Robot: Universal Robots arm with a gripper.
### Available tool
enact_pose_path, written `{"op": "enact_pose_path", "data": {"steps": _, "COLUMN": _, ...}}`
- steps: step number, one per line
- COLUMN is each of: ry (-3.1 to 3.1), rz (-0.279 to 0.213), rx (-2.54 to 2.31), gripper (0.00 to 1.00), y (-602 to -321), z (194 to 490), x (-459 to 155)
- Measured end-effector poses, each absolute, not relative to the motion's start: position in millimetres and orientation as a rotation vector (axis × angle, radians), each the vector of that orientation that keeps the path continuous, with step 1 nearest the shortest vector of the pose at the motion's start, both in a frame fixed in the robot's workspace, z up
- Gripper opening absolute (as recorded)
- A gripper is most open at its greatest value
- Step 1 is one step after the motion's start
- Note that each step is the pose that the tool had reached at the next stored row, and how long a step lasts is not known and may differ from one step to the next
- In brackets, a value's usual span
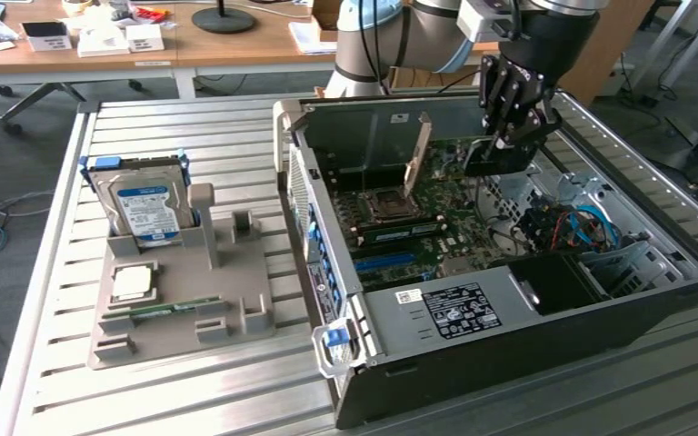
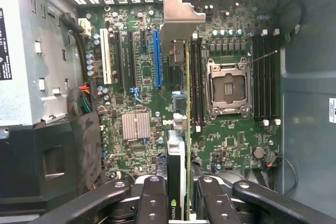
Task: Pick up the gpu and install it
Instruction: 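Insert the gpu into the slot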
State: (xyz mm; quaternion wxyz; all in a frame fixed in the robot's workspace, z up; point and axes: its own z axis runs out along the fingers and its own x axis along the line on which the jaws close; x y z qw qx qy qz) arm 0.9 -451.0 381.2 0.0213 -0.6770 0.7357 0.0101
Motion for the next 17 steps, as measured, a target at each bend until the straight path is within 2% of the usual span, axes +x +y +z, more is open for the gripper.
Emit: {"op": "enact_pose_path", "data": {"steps": 17, "ry": 2.280, "rz": 0.031, "rx": -2.098, "gripper": 0.27, "y": -451, "z": 380, "x": -12}}
